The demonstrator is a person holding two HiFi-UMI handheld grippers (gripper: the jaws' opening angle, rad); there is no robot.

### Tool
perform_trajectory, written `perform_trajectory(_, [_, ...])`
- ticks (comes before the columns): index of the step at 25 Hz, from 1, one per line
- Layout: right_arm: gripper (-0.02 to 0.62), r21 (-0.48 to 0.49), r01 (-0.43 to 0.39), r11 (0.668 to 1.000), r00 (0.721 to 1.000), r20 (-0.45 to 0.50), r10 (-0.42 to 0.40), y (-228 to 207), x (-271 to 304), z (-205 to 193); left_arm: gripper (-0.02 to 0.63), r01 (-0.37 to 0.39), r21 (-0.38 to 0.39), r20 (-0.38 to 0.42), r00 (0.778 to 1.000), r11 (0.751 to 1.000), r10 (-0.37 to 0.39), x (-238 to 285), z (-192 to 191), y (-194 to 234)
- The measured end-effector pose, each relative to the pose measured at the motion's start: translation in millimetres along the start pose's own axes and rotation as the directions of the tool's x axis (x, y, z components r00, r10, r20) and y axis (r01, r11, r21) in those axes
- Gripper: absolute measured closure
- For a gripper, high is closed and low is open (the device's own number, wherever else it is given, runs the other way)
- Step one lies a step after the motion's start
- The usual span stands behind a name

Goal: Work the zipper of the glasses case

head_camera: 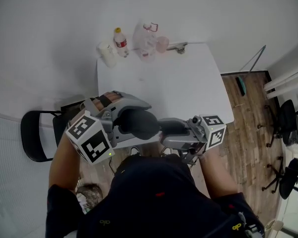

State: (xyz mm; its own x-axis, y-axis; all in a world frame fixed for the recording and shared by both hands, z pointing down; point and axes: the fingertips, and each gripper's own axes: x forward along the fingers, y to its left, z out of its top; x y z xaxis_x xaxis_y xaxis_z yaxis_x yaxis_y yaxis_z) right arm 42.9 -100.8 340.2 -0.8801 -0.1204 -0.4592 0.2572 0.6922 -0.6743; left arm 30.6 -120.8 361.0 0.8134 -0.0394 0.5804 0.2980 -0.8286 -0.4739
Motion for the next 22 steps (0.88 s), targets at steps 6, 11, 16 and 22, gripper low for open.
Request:
perform_trajectory(6, [0.387,0.155,-0.186,0.97,0.976,0.141,0.164,8,0,4,0.333,0.034,0.001,-0.018,0.999,0.999,-0.034,5,-9,-2])
perform_trajectory(11, [0.47,0.171,-0.203,0.964,0.962,0.217,0.164,7,-11,15,0.333,0.017,-0.032,0.009,1.0,0.999,-0.017,8,-12,-7])
perform_trajectory(16, [0.527,0.15,-0.163,0.975,0.969,0.213,0.129,6,-11,20,0.331,0.006,-0.064,0.01,1.0,0.998,-0.005,12,-14,-9])
perform_trajectory(22, [0.574,0.063,0.07,0.996,0.986,0.149,-0.079,-13,-10,27,0.333,-0.083,-0.083,-0.022,0.996,0.993,0.082,19,-32,2])
